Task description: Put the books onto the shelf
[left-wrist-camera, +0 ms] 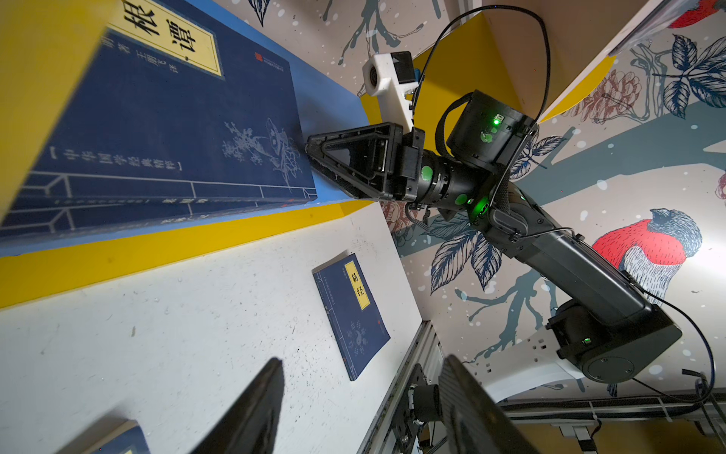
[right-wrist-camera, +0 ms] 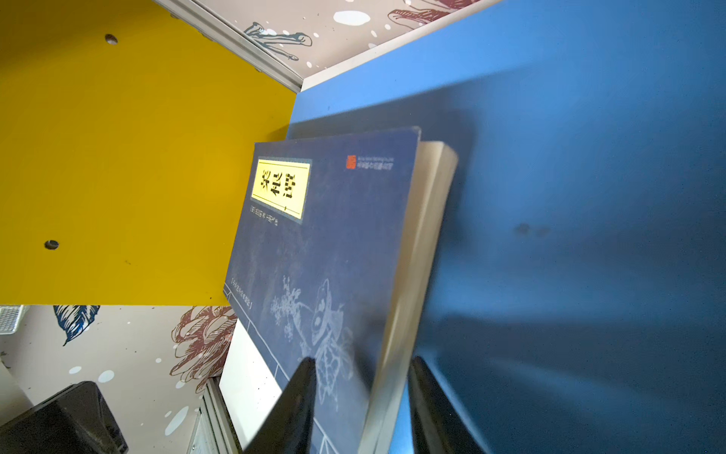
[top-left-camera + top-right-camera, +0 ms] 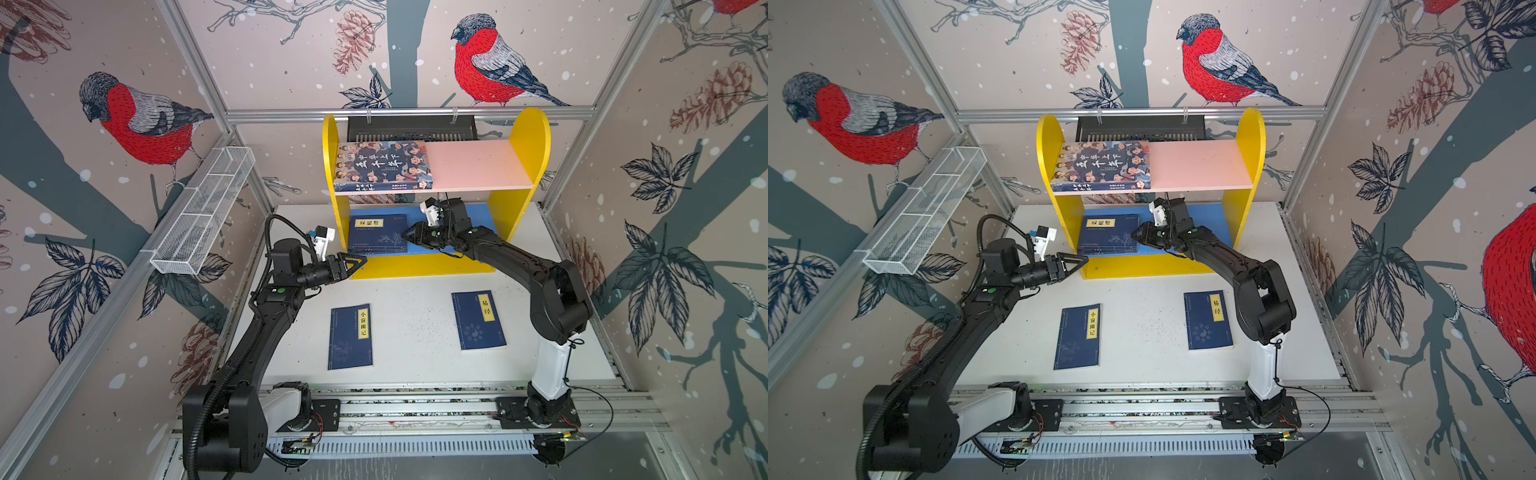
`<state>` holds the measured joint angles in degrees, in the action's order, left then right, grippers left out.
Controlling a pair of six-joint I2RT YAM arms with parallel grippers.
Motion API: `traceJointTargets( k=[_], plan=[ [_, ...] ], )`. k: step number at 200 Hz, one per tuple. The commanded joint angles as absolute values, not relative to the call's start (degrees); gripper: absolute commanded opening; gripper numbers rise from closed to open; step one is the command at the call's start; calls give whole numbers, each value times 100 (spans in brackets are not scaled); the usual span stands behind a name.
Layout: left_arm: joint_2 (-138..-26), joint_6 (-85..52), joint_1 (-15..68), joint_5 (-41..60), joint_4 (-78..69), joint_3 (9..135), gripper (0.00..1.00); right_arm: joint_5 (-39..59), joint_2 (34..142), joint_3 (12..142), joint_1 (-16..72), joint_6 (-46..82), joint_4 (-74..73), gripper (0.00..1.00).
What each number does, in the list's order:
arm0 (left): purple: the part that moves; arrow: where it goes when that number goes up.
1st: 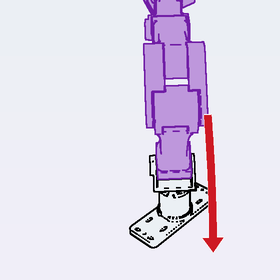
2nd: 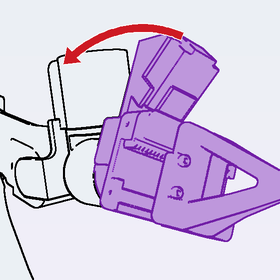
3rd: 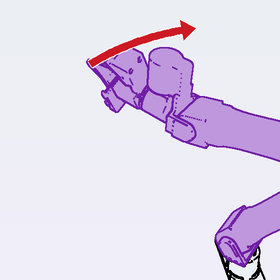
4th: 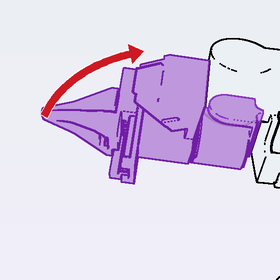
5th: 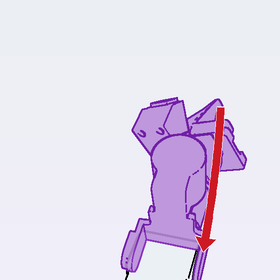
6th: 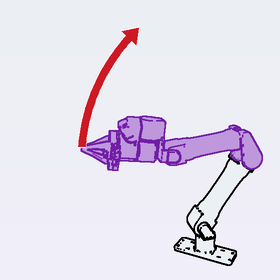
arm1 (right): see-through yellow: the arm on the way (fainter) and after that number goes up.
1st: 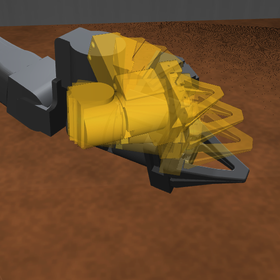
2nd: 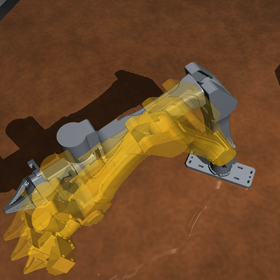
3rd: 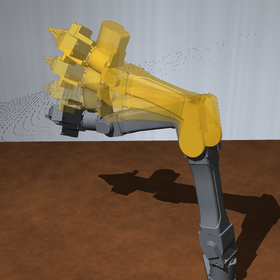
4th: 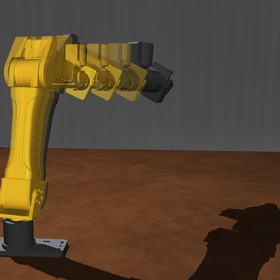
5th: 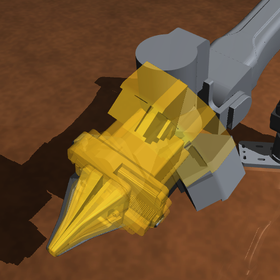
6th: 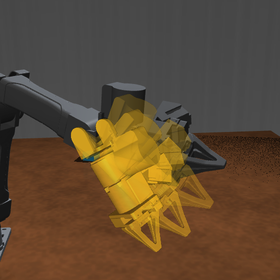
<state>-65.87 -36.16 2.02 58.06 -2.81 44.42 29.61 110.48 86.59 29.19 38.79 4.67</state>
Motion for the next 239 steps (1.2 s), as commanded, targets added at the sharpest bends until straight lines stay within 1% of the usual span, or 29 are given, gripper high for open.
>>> traceJointTargets(
  k=[1,27,52,147,190,217,239],
  plan=[
    [-6556,-3451,197,5738,-350,4526,64,2693,10867,8543,2885,3838,297,43],
    [-6596,-2956,199,5418,183,4799,64,2676,10777,8374,2793,3924,81,43],
    [-6621,-2916,194,5360,242,4927,64,2803,10831,8356,2737,3999,-137,43],
    [-6656,-2838,164,5352,367,4940,64,3000,11589,9252,2700,3886,-264,44],
    [-6672,-2887,158,5353,312,4891,64,3029,11828,9564,2672,3791,-251,40],
    [-6661,-2927,138,5362,240,4836,64,3100,11962,9756,2663,3710,-186,34],
    [-6647,-2959,120,5361,187,4799,64,3173,12059,9889,2655,3666,-151,31]
  ],
)
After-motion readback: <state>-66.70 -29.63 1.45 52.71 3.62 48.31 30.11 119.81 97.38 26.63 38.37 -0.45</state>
